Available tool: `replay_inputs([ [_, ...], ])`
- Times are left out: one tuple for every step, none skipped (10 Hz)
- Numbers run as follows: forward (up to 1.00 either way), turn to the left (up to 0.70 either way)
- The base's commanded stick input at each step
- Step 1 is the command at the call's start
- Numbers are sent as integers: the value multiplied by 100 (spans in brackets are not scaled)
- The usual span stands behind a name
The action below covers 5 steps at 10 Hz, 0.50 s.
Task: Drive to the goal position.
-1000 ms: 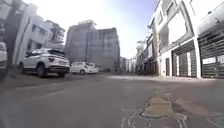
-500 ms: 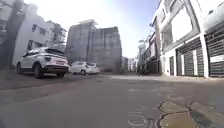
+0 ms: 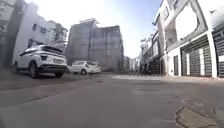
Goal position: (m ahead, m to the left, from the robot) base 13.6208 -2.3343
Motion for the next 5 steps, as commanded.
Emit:
replay_inputs([
  [100,0],
  [100,2],
  [100,10],
  [100,40],
  [100,40],
])
